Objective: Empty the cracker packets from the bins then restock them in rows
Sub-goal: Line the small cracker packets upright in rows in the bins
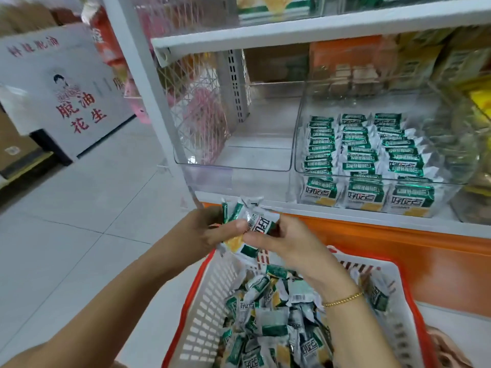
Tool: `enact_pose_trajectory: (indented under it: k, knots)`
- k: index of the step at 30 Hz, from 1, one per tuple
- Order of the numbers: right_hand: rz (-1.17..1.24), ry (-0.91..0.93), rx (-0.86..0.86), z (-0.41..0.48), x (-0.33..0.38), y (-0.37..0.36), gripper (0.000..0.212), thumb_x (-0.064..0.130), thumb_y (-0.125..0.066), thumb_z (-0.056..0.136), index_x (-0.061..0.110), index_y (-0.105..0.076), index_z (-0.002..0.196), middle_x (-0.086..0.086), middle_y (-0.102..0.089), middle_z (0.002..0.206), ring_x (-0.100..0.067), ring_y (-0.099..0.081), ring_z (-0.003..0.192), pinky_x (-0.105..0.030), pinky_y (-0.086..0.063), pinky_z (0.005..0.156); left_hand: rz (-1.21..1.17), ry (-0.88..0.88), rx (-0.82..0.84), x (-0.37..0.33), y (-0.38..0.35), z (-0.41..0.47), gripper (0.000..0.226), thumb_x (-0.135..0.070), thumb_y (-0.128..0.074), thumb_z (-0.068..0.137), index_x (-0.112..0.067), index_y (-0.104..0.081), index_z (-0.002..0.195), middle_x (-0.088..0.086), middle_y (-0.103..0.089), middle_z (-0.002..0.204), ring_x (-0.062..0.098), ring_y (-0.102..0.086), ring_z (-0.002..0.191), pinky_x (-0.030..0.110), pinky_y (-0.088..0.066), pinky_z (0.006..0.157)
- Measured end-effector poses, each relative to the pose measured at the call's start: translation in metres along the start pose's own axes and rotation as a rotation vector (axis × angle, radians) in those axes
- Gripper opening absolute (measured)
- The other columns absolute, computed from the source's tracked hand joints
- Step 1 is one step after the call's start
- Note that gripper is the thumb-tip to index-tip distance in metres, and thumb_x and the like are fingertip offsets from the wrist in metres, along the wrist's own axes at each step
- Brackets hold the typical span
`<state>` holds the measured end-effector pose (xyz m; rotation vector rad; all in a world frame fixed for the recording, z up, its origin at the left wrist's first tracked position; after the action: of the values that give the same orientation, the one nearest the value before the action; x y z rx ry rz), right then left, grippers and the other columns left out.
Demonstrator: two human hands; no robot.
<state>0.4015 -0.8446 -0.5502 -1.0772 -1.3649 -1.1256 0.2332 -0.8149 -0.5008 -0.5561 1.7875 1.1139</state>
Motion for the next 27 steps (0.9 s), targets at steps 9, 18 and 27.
enact_pose_trajectory:
  k: [9,18,27]
  knots:
    - [-0.282,0.089,-0.041,0.052,0.087,0.011,0.023,0.026,-0.079,0.077,0.026,-0.063,0.093,0.016,-0.070,0.079,0.005,-0.064,0.072,-0.010,-0.047,0.063,-0.184,-0.157,-0.176,-0.028,0.034,0.041,0.053,-0.057,-0.056,0.082,-0.006,-0.068,0.092,0.001,-0.070,0.081,0.019,-0.068,0.082,0.032,-0.053,0.084]
    - [-0.588,-0.070,-0.015,0.162,0.137,0.037,0.037,0.019,-0.078,0.078,0.005,-0.067,0.110,-0.008,-0.072,0.105,-0.016,-0.068,0.085,-0.016,-0.053,0.067,0.247,-0.246,-0.377,-0.008,0.056,0.080,0.041,-0.029,-0.044,0.099,-0.020,-0.045,0.139,-0.008,-0.052,0.131,-0.005,-0.051,0.112,0.006,-0.032,0.086]
    - [-1.471,-0.443,0.006,0.281,0.098,0.086,0.055,0.028,-0.082,0.071,0.003,-0.061,0.115,-0.011,-0.063,0.113,-0.025,-0.057,0.087,-0.030,-0.050,0.072,0.596,-0.318,-0.349,0.022,0.060,0.100,0.033,-0.021,-0.055,0.091,-0.021,-0.061,0.124,-0.003,-0.061,0.122,0.014,-0.050,0.118,0.020,-0.031,0.101]
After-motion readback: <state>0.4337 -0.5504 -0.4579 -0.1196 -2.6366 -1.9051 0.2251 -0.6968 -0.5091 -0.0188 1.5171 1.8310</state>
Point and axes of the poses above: each hand's wrist, its own z-axis towards the middle knuckle, its own y-axis out of the back of the hand, x = y × z, the point moved 2 cm from there along z, towards the middle knuckle
